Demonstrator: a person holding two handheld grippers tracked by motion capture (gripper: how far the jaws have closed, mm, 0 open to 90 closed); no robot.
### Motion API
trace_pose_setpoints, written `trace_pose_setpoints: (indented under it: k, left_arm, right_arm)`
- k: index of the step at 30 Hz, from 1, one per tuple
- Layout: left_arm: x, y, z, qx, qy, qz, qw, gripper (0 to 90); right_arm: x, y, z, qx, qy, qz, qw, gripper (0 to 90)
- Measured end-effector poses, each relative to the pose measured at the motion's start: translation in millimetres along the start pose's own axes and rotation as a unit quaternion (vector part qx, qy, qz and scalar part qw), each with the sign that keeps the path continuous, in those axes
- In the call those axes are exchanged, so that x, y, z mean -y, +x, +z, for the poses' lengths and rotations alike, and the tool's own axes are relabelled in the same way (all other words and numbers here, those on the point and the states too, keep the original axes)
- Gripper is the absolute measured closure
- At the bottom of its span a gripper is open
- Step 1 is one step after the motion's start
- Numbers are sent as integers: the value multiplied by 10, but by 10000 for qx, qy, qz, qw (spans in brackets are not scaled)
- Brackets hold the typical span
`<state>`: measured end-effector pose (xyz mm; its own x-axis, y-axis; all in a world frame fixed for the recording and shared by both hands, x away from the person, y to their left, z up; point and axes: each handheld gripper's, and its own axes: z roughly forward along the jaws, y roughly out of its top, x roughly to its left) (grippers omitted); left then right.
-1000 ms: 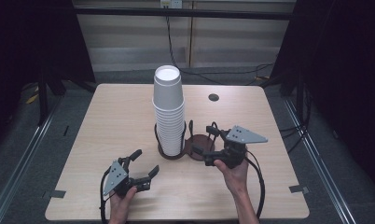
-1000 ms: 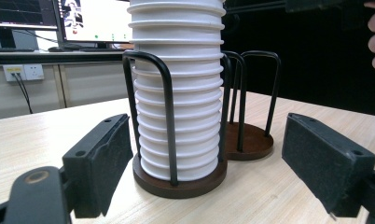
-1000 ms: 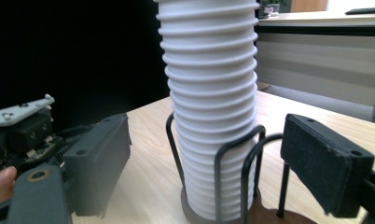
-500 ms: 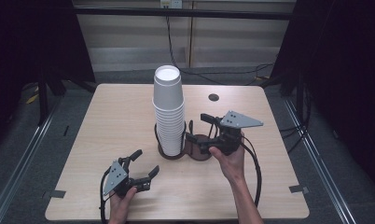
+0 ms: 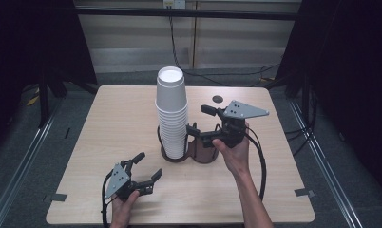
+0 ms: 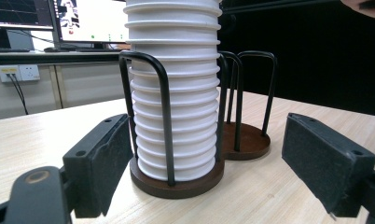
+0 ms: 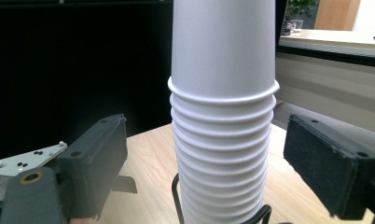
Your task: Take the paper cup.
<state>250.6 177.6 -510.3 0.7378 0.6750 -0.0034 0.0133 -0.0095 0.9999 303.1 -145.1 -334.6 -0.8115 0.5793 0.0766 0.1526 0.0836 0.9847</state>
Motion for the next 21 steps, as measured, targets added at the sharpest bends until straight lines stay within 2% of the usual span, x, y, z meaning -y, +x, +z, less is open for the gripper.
trace_pose_setpoints:
  k: [2,3,4,5,9,12,15,18,21]
  left_arm:
    - [-1,1,0,0,6,1,10000,159]
    - [4,-15,6,69,0,-133,9999,160]
    - [4,-15,6,69,0,-133,9999,160]
    - [0,-3,-1,-1,13,-20,10000,160]
    - [1,-8,0,4,3,-59,10000,160]
    - [-1,0,0,12,6,0,10000,160]
    - [0,-1,-1,1,10,-11,10000,160]
    - [0,-2,-1,-3,4,-19,10000,160]
    - [0,-2,-1,1,7,-15,10000,159]
  right_arm:
    - [-34,-10,15,-15,41,-22,10000,130]
    - [-51,-14,21,-6,56,-49,10000,130]
    - [-67,-18,26,-9,31,-70,10000,130]
    - [-87,-24,31,-12,42,-74,10000,130]
    - [-179,-41,59,-72,72,-84,9999,131]
    - [-229,-50,86,-80,115,-114,9998,131]
    - [-347,-75,135,-90,206,-228,9995,130]
    - [-398,-90,146,-109,186,-236,9995,130]
    - [-529,-113,196,-177,242,-222,9993,130]
